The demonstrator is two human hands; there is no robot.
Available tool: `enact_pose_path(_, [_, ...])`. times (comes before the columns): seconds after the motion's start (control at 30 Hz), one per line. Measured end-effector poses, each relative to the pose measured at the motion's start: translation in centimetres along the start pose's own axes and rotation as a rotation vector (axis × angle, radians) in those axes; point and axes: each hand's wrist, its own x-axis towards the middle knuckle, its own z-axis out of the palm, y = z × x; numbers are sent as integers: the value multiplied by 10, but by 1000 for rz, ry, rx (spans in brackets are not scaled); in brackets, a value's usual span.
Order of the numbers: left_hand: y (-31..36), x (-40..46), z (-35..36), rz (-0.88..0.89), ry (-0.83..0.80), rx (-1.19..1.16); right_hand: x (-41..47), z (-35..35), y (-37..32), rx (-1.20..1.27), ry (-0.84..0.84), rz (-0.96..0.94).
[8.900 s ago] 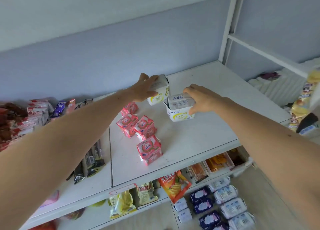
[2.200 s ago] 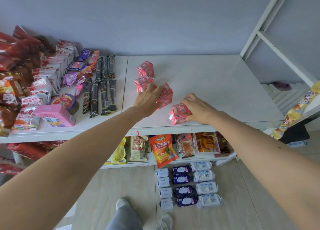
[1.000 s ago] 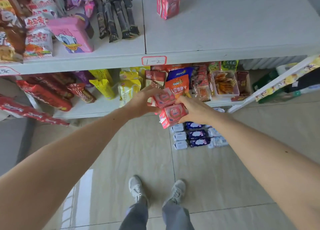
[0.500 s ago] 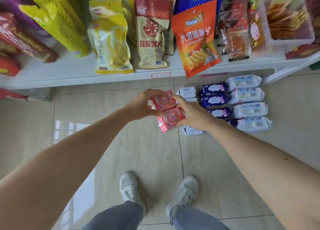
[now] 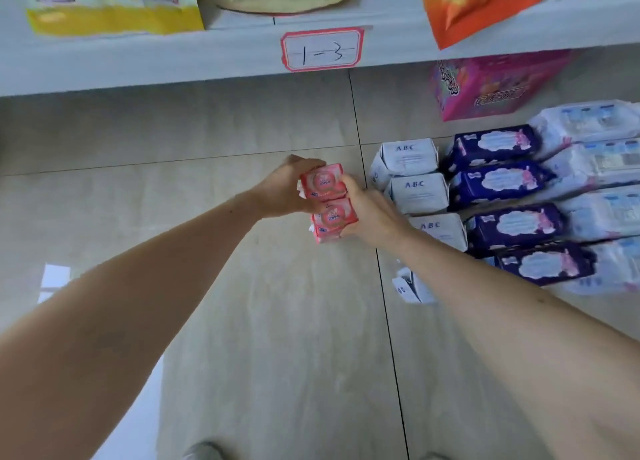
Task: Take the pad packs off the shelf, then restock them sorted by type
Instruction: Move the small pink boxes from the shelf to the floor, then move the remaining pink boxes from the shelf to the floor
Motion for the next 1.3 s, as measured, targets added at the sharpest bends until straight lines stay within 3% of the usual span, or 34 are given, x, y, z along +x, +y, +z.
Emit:
enact_pose_path(0.2, [-17,32,17,-13,-27,-96,27,14,19,-121,38,61])
enact_pose_path(0.5, [-15,33,15,-86,-167,50,28,8,14,-152,-25,124])
enact_pose_path(0.67, [23,-6,-4,-157,-111,97,-11,-23,-12,-89,-16,95])
enact_pose_path(0.87, [114,-90,-67,-213,-163,94,-89,-116,-62,-144,-159,161])
enact_pose_path(1.07, [238,-162,-165,-238,-208,35,-158,-255,-141,-233,-157,200])
enact_pose_path(1.3, [418,-219,-288,-120,-216,134,-230,-440,-245,-407,-118,114])
